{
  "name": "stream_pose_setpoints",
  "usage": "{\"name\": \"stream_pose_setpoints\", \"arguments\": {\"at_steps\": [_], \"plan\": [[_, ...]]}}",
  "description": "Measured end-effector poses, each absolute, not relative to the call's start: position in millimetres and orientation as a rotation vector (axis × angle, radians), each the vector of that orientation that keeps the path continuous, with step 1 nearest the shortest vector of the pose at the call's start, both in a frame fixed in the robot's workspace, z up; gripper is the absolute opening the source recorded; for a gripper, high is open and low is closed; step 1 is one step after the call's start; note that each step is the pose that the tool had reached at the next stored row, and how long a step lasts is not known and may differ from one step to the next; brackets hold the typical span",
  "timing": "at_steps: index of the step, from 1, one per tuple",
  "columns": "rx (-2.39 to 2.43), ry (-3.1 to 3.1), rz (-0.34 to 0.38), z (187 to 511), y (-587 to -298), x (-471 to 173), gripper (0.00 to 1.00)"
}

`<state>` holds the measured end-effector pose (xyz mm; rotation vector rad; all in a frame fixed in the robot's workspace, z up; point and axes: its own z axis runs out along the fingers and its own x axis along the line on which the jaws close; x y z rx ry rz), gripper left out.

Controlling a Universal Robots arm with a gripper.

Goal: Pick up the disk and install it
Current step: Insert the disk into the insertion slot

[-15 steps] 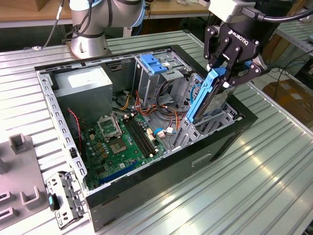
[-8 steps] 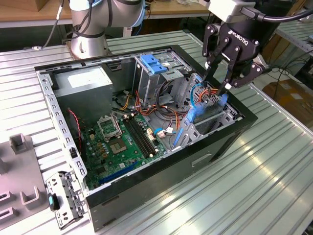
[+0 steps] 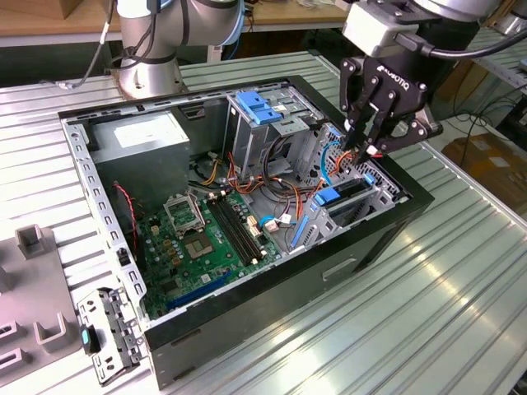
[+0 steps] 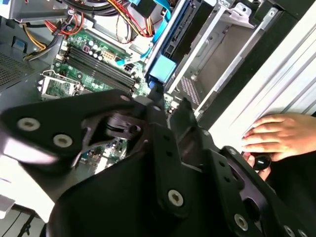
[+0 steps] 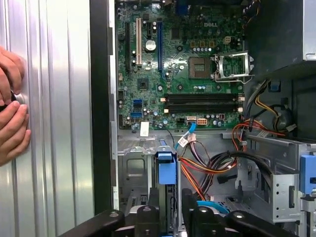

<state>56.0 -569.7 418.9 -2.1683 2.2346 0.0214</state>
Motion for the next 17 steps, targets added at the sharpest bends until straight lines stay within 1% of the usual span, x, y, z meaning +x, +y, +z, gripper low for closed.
{"name": "stream_pose_setpoints", "arguments": {"at_steps": [1, 2, 3, 4, 5, 8, 11, 17], "plan": [[-2.168, 2.235, 0.021, 417, -570, 56, 0.30], [-2.168, 2.235, 0.022, 414, -570, 56, 0.18], [-2.168, 2.235, 0.021, 412, -570, 56, 0.18], [-2.168, 2.235, 0.022, 410, -570, 56, 0.12], [-2.168, 2.235, 0.021, 408, -570, 56, 0.11], [-2.168, 2.235, 0.021, 403, -570, 56, 0.11], [-2.168, 2.235, 0.021, 391, -571, 56, 0.11], [-2.168, 2.235, 0.021, 390, -571, 56, 0.11]]}}
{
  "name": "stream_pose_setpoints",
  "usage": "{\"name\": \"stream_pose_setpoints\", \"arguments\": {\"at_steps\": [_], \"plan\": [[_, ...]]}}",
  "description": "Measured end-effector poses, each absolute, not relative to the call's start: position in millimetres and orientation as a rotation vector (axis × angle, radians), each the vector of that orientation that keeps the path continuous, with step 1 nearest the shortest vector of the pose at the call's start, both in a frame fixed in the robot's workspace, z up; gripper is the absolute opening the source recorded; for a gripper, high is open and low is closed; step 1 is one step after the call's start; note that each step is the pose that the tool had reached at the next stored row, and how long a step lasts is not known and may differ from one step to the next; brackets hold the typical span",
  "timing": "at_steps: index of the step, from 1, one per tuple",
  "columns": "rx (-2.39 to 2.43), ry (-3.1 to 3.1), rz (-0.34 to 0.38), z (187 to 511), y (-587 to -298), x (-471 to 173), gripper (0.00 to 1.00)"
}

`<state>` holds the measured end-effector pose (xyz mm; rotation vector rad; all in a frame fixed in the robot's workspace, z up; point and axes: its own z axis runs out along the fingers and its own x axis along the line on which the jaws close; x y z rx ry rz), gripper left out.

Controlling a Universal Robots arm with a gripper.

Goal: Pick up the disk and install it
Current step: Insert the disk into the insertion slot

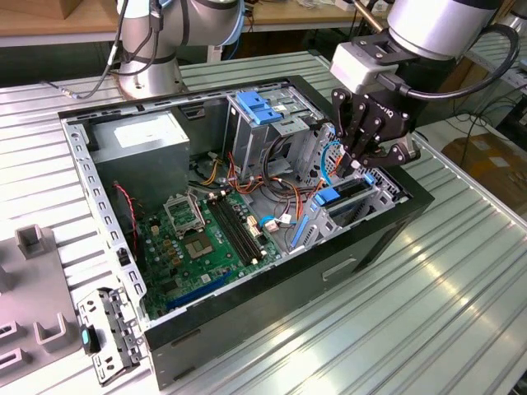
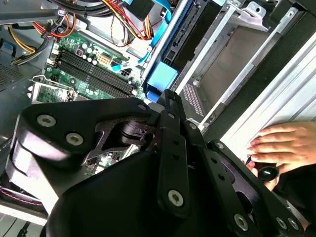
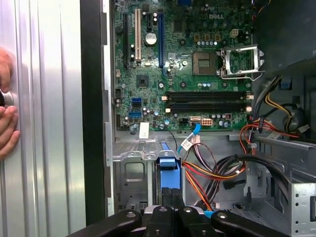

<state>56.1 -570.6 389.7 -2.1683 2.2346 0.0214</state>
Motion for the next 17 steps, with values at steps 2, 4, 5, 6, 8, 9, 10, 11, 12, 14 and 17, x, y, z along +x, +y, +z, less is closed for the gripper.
{"name": "stream_pose_setpoints", "arguments": {"at_steps": [2, 4, 5, 6, 8, 9, 10, 11, 12, 14, 17], "plan": [[-2.168, 2.235, 0.021, 389, -571, 56, 0.11], [-2.168, 2.235, 0.021, 389, -571, 56, 0.11], [-2.168, 2.235, 0.021, 389, -571, 56, 0.11], [-2.168, 2.235, 0.021, 389, -571, 56, 0.11], [-2.168, 2.235, 0.021, 389, -571, 56, 0.11], [-2.168, 2.235, 0.021, 389, -571, 56, 0.11], [-2.168, 2.235, 0.021, 388, -571, 56, 0.11], [-2.168, 2.235, 0.021, 388, -571, 56, 0.11], [-2.168, 2.235, 0.021, 388, -571, 56, 0.11], [-2.168, 2.235, 0.021, 384, -571, 56, 0.11], [-2.168, 2.235, 0.022, 377, -571, 56, 0.11]]}}
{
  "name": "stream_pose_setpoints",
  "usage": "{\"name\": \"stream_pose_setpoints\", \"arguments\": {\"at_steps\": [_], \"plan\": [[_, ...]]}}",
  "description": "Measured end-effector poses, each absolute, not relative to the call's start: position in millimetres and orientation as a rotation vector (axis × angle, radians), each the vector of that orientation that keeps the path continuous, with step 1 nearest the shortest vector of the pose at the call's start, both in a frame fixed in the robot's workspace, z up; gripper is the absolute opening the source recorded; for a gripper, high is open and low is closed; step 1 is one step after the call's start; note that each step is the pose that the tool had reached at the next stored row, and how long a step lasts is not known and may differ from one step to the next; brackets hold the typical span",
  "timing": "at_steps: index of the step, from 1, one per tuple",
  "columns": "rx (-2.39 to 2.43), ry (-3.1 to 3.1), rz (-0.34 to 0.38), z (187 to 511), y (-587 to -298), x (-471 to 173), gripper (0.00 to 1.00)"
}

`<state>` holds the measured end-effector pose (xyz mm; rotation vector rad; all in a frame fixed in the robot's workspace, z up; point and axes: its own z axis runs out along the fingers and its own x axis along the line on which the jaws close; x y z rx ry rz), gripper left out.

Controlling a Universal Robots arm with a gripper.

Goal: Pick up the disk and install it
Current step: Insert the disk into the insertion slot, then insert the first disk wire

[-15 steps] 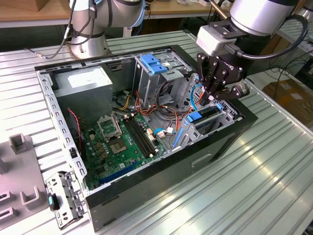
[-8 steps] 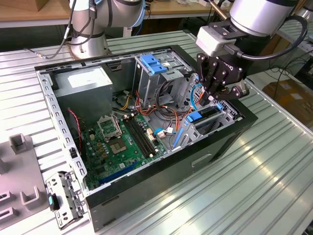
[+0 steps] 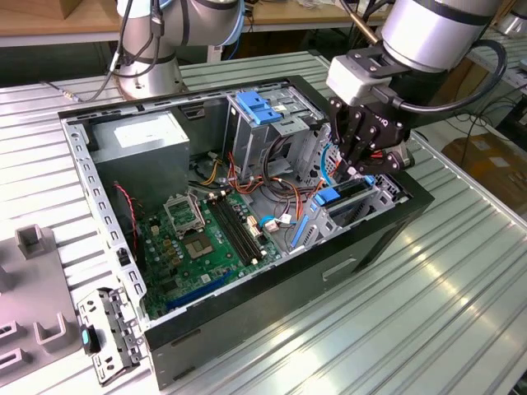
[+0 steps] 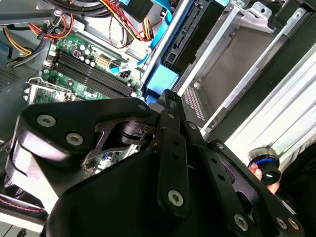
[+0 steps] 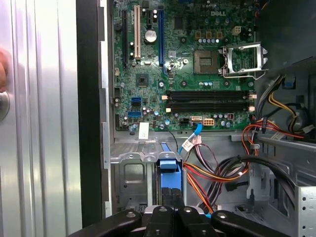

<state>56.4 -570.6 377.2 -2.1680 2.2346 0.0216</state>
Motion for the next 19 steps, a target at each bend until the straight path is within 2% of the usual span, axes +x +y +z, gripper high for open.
{"name": "stream_pose_setpoints", "arguments": {"at_steps": [19], "plan": [[-2.168, 2.234, 0.022, 376.6, -570.5, 57.8, 0.11]]}}
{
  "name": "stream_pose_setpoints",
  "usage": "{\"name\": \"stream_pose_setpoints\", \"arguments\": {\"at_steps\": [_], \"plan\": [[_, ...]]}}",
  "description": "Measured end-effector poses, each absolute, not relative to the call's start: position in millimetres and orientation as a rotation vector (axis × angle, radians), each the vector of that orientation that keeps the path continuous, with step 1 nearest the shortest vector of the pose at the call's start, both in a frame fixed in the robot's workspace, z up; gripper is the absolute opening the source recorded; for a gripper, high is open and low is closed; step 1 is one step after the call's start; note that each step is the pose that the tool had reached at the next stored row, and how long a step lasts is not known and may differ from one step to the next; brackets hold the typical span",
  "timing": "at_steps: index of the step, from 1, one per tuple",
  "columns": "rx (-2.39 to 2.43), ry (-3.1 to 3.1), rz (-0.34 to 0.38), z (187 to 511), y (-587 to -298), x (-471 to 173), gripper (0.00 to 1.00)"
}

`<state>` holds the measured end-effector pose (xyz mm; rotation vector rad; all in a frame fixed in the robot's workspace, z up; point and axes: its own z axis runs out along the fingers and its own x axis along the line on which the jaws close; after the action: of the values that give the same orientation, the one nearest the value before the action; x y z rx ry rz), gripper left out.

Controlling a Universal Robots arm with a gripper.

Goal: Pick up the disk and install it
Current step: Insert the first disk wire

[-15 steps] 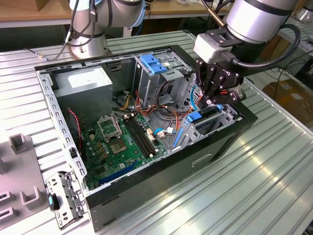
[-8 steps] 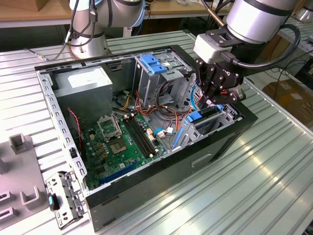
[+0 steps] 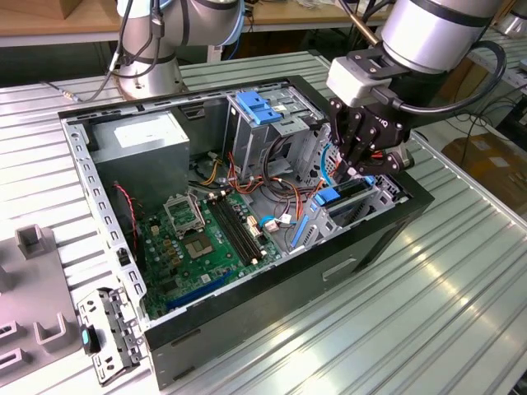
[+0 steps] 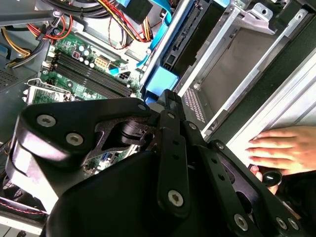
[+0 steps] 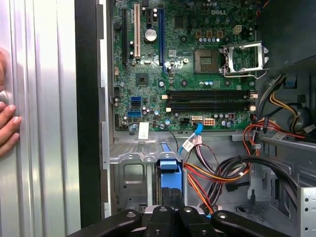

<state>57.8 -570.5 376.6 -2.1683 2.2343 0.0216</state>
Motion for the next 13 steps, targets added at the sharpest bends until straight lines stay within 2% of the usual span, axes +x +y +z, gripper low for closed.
{"name": "stream_pose_setpoints", "arguments": {"at_steps": [13], "plan": [[-2.204, 2.204, 0.026, 377, -570, 89, 0.11]]}}
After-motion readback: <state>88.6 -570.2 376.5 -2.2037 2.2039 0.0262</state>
